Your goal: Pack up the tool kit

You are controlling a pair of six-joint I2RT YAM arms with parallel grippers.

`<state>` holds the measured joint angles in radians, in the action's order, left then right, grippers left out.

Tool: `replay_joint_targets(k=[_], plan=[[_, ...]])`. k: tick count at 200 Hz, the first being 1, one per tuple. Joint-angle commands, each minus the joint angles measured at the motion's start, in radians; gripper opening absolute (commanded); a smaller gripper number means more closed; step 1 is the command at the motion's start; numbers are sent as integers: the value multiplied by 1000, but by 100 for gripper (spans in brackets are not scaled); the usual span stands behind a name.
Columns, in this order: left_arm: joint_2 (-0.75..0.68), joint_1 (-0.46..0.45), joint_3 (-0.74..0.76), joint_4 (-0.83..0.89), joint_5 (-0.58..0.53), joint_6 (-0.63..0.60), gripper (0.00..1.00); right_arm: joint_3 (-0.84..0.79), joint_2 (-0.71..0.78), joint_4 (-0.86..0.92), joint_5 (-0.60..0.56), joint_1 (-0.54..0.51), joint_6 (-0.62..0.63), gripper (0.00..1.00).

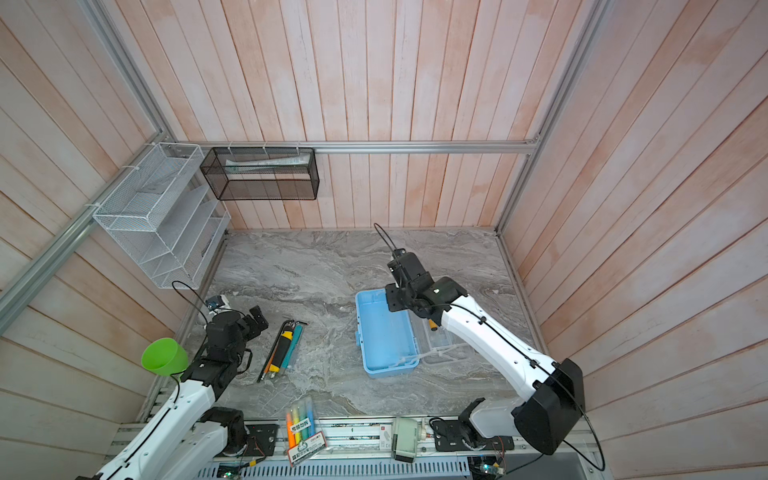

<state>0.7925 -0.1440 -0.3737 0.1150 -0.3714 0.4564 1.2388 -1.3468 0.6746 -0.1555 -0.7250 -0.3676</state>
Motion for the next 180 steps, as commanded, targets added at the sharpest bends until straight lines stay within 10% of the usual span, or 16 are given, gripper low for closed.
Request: replay_joint_targets(k=[1, 92, 180], plan=[[-10, 6, 3, -3, -2, 4, 100, -15, -37, -166, 40, -107, -82, 45], [-35, 8, 18, -13, 20, 14, 100, 62, -424, -415, 82, -419, -120, 46], [-31, 14, 11, 12, -3, 30, 100, 263, -684, -374, 35, -450, -151, 48]])
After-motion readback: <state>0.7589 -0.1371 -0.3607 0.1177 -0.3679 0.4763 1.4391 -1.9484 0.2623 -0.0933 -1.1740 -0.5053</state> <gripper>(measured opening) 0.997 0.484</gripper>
